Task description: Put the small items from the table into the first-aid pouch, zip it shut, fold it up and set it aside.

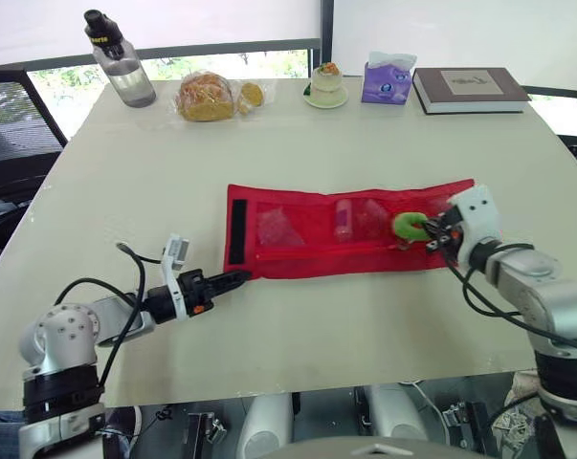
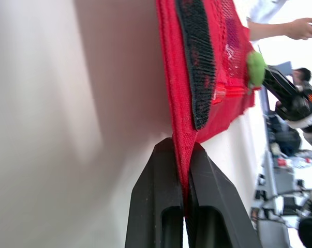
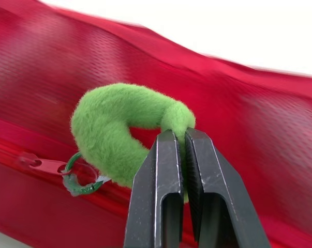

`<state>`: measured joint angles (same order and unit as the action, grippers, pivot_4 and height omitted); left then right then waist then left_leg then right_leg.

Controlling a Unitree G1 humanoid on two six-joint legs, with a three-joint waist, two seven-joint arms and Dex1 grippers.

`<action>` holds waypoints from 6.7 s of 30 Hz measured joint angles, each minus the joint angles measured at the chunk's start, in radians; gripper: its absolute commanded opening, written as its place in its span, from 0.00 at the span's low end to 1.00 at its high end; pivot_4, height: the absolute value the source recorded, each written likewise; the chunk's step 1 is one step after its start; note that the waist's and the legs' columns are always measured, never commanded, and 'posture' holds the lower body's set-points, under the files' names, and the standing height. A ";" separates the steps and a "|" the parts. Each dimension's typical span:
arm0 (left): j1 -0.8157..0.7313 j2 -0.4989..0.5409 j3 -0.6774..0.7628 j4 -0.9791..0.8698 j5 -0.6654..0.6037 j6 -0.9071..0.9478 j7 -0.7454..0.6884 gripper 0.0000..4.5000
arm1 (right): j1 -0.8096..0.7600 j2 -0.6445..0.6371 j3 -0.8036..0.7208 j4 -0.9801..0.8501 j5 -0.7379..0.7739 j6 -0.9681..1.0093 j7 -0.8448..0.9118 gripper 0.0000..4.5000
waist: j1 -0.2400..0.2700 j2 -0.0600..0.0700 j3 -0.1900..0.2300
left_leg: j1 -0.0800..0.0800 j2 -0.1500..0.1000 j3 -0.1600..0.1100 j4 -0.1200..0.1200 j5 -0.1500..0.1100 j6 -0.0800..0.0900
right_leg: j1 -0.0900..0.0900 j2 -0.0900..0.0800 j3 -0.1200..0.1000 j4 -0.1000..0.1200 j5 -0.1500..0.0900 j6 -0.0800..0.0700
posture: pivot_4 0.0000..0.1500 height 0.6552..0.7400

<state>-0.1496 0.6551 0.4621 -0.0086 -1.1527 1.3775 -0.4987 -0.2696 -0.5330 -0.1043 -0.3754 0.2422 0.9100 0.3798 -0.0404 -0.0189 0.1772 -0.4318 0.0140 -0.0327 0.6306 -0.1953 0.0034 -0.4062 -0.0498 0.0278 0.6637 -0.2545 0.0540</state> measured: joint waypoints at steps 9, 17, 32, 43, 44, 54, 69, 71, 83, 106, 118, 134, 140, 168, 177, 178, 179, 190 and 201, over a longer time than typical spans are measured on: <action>0.050 0.076 0.064 0.054 0.052 -0.056 -0.041 0.00 | 0.064 -0.076 -0.112 0.161 -0.110 -0.137 -0.094 0.01 | 0.003 0.000 0.000 | 0.000 0.003 0.003 0.000 0.000 0.000 | 0.000 0.001 0.000 0.000 0.000 -0.001 | 1.00 0.92; 0.026 0.086 0.042 0.070 0.077 -0.061 -0.074 0.00 | 0.060 -0.078 -0.122 0.197 -0.130 -0.167 -0.146 0.01 | 0.003 0.000 0.000 | 0.000 0.003 0.004 0.000 0.000 0.000 | 0.000 0.001 0.001 0.000 0.001 0.001 | 1.00 0.92; 0.032 0.165 0.076 0.094 0.101 -0.065 -0.164 0.99 | 0.165 -0.066 -0.342 -0.036 0.064 0.002 -0.035 1.00 | 0.006 0.000 0.000 | 0.001 0.007 0.004 0.000 0.000 0.000 | 0.000 0.003 0.001 0.000 0.000 0.000 | 1.00 0.92; 0.123 0.373 -0.003 -0.075 0.182 -0.241 -0.546 0.99 | 0.328 0.052 -0.443 -0.313 0.320 0.272 -0.003 1.00 | 0.014 0.001 0.000 | 0.000 0.009 0.005 0.000 0.000 0.000 | -0.003 -0.005 0.000 -0.001 0.000 -0.001 | 1.00 0.92; 0.122 0.375 -0.017 -0.107 0.192 -0.280 -0.583 0.99 | 0.333 0.083 -0.444 -0.329 0.342 0.294 -0.015 1.00 | 0.015 0.001 0.000 | 0.000 0.009 0.006 0.000 0.000 0.000 | -0.003 -0.006 0.000 -0.001 0.000 -0.001 | 1.00 0.92; -0.042 0.366 -0.090 -0.269 0.226 -0.463 -0.687 0.99 | 0.343 0.289 -0.461 -0.392 0.458 0.365 -0.143 1.00 | 0.026 0.000 0.000 | -0.001 0.009 0.008 -0.002 0.000 0.000 | -0.004 -0.003 -0.002 -0.001 0.000 -0.001 | 1.00 0.92; -0.219 0.329 -0.142 -0.399 0.216 -0.553 -0.628 0.99 | 0.296 0.497 -0.430 -0.307 0.516 0.280 -0.304 1.00 | 0.023 0.000 0.000 | 0.000 0.009 0.010 -0.001 0.000 0.000 | -0.003 0.003 -0.002 0.000 0.000 0.001 | 1.00 0.92; -0.228 0.318 -0.161 -0.416 0.218 -0.557 -0.610 0.99 | 0.282 0.531 -0.430 -0.287 0.518 0.250 -0.328 1.00 | 0.022 0.000 0.000 | 0.000 0.009 0.010 0.000 0.000 0.000 | -0.003 0.003 -0.002 0.000 0.001 0.001 | 1.00 0.92; -0.307 0.309 -0.199 -0.456 0.196 -0.554 -0.545 0.99 | 0.188 0.611 -0.456 -0.124 0.718 0.094 -0.509 1.00 | 0.009 0.000 0.000 | 0.000 0.009 0.009 0.002 0.000 0.000 | -0.002 0.004 -0.002 0.001 0.001 0.000 | 1.00 0.92; -0.369 0.290 -0.276 -0.439 0.189 -0.554 -0.530 0.99 | 0.169 0.441 -0.354 -0.022 0.984 -0.143 -0.721 1.00 | 0.000 0.001 0.000 | -0.001 0.010 0.008 0.002 0.000 0.000 | -0.003 0.007 0.000 0.001 0.003 0.000 | 1.00 0.92; -0.395 0.269 -0.285 -0.439 0.189 -0.554 -0.520 0.99 | 0.132 0.309 -0.318 0.121 0.943 -0.152 -0.613 1.00 | 0.000 0.001 0.000 | 0.000 0.011 0.008 0.002 0.000 0.000 | -0.002 0.012 0.006 0.001 0.004 0.002 | 1.00 0.92; -0.397 0.256 -0.292 -0.440 0.188 -0.537 -0.488 0.99 | 0.116 0.216 -0.308 0.237 1.039 -0.022 -0.375 1.00 | -0.002 0.000 0.000 | 0.000 0.012 0.009 0.002 0.000 0.000 | -0.002 0.019 0.015 0.001 0.004 0.002 | 1.00 0.92; -0.397 0.255 -0.295 -0.442 0.179 -0.531 -0.482 1.00 | 0.107 0.217 -0.289 0.249 0.989 -0.026 -0.363 0.66 | -0.002 0.000 0.000 | 0.000 0.012 0.009 0.002 0.000 0.000 | -0.002 0.019 0.015 0.001 0.004 0.002 | 1.00 0.92; -0.396 0.259 -0.274 -0.432 0.159 -0.531 -0.505 1.00 | 0.323 -0.039 -0.468 0.071 0.994 -0.041 -0.266 0.01 | 0.025 0.000 0.000 | 0.000 0.009 0.010 0.005 0.000 0.001 | -0.001 0.019 0.020 0.001 0.003 0.005 | 1.00 0.92; -0.428 0.241 -0.281 -0.401 0.188 -0.540 -0.502 1.00 | 0.179 -0.307 -0.344 -0.087 0.833 -0.062 -0.068 0.01 | 0.019 0.000 0.000 | 0.000 0.010 0.009 0.005 0.000 0.000 | -0.001 0.021 0.020 0.001 0.003 0.006 | 1.00 0.92; -0.438 0.238 -0.280 -0.396 0.188 -0.540 -0.497 1.00 | 0.121 -0.335 -0.275 -0.118 0.817 -0.057 -0.034 0.01 | 0.018 0.001 0.000 | 0.000 0.010 0.009 0.005 0.000 0.000 | -0.001 0.021 0.020 0.001 0.003 0.005 | 1.00 0.92; -0.443 0.236 -0.279 -0.393 0.188 -0.540 -0.494 1.00 | 0.078 -0.348 -0.218 -0.145 0.804 -0.053 -0.007 0.01 | 0.017 0.000 0.000 | 0.000 0.010 0.009 0.005 0.000 0.000 | -0.001 0.021 0.019 0.001 0.003 0.005 | 1.00 0.92; -0.338 0.208 -0.285 -0.320 0.287 -0.641 -0.531 1.00 | -0.281 -0.319 0.380 -0.118 0.468 -0.017 0.236 0.01 | 0.024 -0.001 0.001 | -0.002 0.010 0.009 0.005 0.000 0.000 | -0.003 0.019 0.018 0.001 0.004 0.002 | 1.00 0.92; -0.278 0.203 -0.265 -0.337 0.300 -0.666 -0.517 1.00 | -0.364 -0.266 0.569 -0.054 0.232 -0.018 0.354 0.39 | 0.026 -0.003 0.001 | -0.002 0.010 0.008 0.005 0.000 0.000 | -0.003 0.019 0.018 0.001 0.005 0.002 | 1.00 0.92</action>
<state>-0.4278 0.8585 0.1970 -0.3455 -0.8523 0.7111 -1.0157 -0.6336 -0.7990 0.4647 -0.4296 0.4743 0.8917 0.7341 -0.0148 -0.0216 0.1786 -0.4338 0.0242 -0.0243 0.6359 -0.1952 0.0037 -0.4088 -0.0310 0.0455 0.6650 -0.2500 0.0564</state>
